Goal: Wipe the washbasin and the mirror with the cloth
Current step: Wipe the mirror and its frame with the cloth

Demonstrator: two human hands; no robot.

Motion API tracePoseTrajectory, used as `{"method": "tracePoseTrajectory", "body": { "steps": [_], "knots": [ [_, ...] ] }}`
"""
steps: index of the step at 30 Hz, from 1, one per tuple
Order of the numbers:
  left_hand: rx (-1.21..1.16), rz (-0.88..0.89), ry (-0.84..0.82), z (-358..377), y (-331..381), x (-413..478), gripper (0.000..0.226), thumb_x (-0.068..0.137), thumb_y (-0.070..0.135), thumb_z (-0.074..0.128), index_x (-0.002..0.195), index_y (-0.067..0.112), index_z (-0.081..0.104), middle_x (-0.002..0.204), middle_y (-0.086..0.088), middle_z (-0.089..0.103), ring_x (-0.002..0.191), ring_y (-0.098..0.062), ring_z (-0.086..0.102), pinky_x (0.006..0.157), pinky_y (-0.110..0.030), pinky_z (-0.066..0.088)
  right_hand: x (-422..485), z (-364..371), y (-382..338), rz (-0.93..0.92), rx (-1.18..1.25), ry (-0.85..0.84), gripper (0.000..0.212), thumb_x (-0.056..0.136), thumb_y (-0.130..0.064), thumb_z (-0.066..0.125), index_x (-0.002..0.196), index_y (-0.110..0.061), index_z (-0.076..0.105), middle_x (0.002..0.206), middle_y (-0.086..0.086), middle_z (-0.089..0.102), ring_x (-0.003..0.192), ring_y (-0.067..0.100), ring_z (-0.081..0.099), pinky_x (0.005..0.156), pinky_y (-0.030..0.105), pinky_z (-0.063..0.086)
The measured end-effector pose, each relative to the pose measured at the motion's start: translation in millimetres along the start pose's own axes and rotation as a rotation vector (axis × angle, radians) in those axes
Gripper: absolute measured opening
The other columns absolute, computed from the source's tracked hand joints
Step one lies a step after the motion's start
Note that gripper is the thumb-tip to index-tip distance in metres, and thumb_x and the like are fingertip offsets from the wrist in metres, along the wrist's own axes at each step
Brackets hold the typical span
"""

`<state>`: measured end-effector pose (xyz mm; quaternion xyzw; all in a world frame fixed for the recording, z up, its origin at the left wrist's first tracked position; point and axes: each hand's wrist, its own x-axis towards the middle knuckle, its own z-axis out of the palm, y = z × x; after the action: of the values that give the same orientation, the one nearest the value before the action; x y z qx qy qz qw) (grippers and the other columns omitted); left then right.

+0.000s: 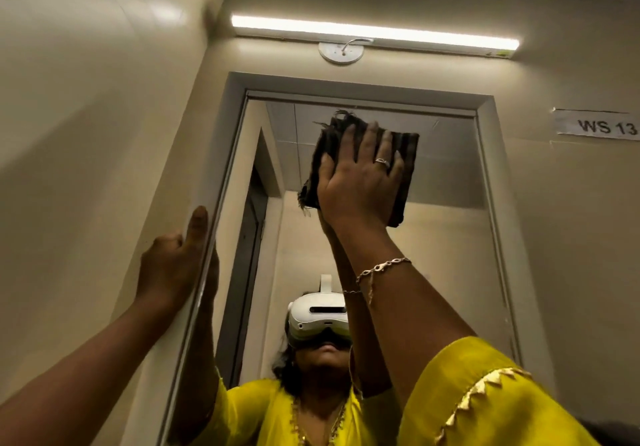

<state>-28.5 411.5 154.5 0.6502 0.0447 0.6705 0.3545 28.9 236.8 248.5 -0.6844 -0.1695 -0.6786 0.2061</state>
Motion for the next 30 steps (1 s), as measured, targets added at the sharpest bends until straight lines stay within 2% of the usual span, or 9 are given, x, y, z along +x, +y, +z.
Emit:
{"method": "tracePoseTrajectory", "body": {
  "steps": [11, 18, 23, 30],
  "knots": [
    [-0.004, -0.005, 0.037, 2, -2, -5, 0.057, 0.087, 0.055, 0.031, 0.053, 0.009, 0.039, 0.052, -0.008, 0.041, 0.048, -0.022, 0.040, 0.052, -0.029, 0.032, 10, 16, -74, -0.149, 0.025, -0.048, 0.058, 0.098, -0.040, 0.020, 0.148, -0.014, 0.007, 0.156, 0.017, 0.000, 0.143, 0.035, -0.003, 0.115, 0.047, -0.001],
    [0.009, 0.031, 0.062, 2, 2, -8, 0.056, 0.089, 0.051, 0.032, 0.050, 0.011, 0.032, 0.049, -0.005, 0.034, 0.045, -0.017, 0.030, 0.047, -0.027, 0.022, 8, 20, -98, -0.240, 0.038, -0.096, 0.057, 0.099, -0.039, 0.019, 0.148, -0.016, 0.005, 0.156, 0.015, -0.004, 0.143, 0.034, -0.006, 0.114, 0.047, -0.004],
    [0.010, 0.041, 0.058, 1, 4, -9, 0.055, 0.090, 0.049, 0.032, 0.051, 0.011, 0.033, 0.051, -0.005, 0.034, 0.046, -0.017, 0.032, 0.048, -0.026, 0.024, 1, 19, -91, -0.314, 0.036, -0.098, 0.056, 0.099, -0.040, 0.020, 0.149, -0.018, 0.008, 0.157, 0.012, 0.000, 0.144, 0.032, -0.004, 0.114, 0.047, -0.003],
    [0.024, 0.045, 0.059, 1, 5, -10, 0.056, 0.090, 0.050, 0.031, 0.050, 0.010, 0.035, 0.050, -0.008, 0.037, 0.045, -0.019, 0.034, 0.049, -0.027, 0.027, -7, 13, -64, -0.326, 0.042, -0.093, 0.057, 0.097, -0.042, 0.023, 0.148, -0.020, 0.011, 0.157, 0.009, 0.003, 0.144, 0.030, -0.002, 0.115, 0.046, -0.003]
  ]
}}
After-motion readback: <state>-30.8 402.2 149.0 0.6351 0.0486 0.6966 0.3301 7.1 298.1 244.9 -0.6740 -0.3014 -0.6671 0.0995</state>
